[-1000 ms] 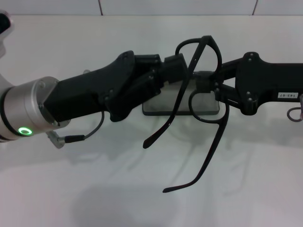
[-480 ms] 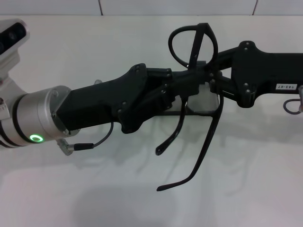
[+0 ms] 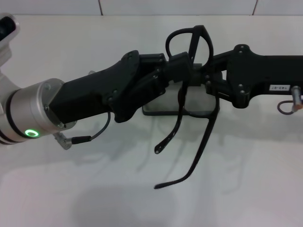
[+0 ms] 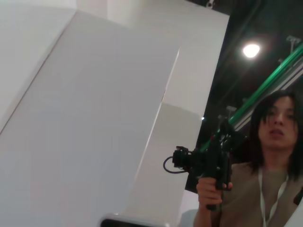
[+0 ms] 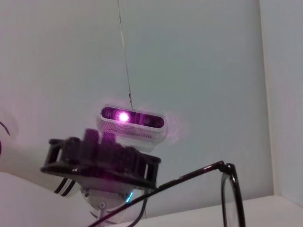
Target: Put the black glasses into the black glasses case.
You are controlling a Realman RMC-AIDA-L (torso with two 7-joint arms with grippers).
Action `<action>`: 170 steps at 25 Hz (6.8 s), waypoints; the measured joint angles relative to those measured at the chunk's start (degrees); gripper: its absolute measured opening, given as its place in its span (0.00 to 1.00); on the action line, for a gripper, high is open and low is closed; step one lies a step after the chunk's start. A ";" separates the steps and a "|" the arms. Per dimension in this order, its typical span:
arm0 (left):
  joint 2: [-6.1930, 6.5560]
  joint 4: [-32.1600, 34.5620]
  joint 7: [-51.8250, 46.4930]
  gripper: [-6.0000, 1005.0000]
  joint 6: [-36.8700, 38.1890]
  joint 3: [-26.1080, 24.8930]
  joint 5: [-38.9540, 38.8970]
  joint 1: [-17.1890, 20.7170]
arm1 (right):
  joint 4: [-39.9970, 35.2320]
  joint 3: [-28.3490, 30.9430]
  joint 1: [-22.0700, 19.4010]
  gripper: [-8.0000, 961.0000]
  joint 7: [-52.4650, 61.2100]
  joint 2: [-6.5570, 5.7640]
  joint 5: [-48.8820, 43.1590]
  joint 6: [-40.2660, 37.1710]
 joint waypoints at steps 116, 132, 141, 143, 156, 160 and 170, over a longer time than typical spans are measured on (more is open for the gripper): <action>1.77 -10.98 8.36 0.06 1.49 9.41 -12.37 -0.21 | 20.94 -13.06 9.19 0.12 -18.73 -0.11 17.50 5.93; 7.96 -3.51 4.77 0.06 2.72 4.47 -15.18 11.80 | -23.69 -19.38 10.40 0.12 28.94 0.07 -44.63 3.84; 7.69 -10.51 10.08 0.06 2.62 4.43 -14.54 8.34 | -27.73 -36.02 18.46 0.12 43.09 0.42 -68.59 6.73; 7.91 -10.32 10.39 0.06 2.62 4.43 -14.57 8.70 | -27.43 -37.49 18.08 0.12 43.56 0.41 -71.01 9.90; 11.18 -1.73 9.48 0.06 2.97 5.22 -7.39 11.70 | -23.47 -42.69 14.88 0.12 43.22 0.41 -75.28 23.75; 11.35 -1.16 9.37 0.06 2.99 5.23 -5.60 11.68 | -22.41 -43.81 14.81 0.12 43.22 0.41 -75.51 26.09; 10.96 -1.51 9.51 0.06 3.00 4.82 -5.20 11.42 | -20.39 -46.39 13.98 0.12 43.23 0.41 -76.06 30.68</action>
